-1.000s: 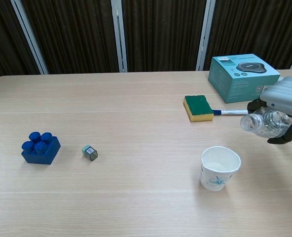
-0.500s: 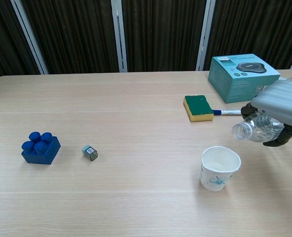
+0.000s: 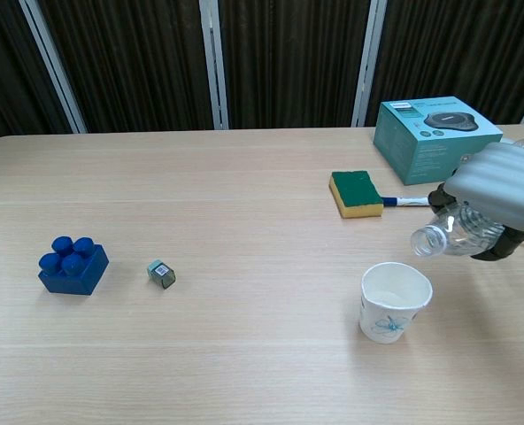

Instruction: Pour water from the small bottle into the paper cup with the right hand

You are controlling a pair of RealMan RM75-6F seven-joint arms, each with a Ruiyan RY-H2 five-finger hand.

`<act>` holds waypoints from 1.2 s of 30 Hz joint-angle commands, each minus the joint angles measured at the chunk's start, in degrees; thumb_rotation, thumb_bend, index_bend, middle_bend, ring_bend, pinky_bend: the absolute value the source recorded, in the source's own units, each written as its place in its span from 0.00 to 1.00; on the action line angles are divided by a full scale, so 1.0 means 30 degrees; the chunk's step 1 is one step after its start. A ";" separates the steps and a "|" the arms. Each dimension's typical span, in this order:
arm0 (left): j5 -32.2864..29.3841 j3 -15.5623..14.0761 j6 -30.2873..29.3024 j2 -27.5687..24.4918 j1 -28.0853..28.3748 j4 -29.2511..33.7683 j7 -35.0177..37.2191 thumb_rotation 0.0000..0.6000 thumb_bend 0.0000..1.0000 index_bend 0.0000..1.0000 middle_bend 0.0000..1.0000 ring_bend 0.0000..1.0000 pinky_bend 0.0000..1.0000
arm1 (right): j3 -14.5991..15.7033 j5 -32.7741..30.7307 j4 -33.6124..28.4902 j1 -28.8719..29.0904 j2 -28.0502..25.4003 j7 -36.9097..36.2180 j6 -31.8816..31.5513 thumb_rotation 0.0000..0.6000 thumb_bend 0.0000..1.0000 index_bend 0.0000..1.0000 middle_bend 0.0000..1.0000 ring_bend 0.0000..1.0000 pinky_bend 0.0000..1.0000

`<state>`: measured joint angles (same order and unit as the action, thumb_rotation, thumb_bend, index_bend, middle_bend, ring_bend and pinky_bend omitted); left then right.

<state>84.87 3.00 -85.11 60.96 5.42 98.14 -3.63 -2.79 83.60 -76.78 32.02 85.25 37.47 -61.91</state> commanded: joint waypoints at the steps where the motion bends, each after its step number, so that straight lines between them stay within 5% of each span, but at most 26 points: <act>1: 0.0008 -0.0009 -0.0012 -0.0013 -0.0012 0.0005 0.0035 1.00 0.00 0.00 0.00 0.00 0.00 | -0.0012 -0.0040 0.0050 -0.0018 0.0070 0.0232 -0.0092 1.00 0.41 0.50 0.60 0.57 0.50; 36: -0.0089 -0.0003 0.0127 0.0023 0.0062 0.0062 -0.0155 1.00 0.00 0.00 0.00 0.00 0.00 | 0.0096 0.0498 0.0133 -0.0018 0.0199 0.3040 -0.1038 1.00 0.41 0.50 0.60 0.57 0.50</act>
<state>84.60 2.99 -84.73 61.03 5.61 98.32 -4.10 -2.50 85.10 -76.38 31.97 85.84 46.58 -65.02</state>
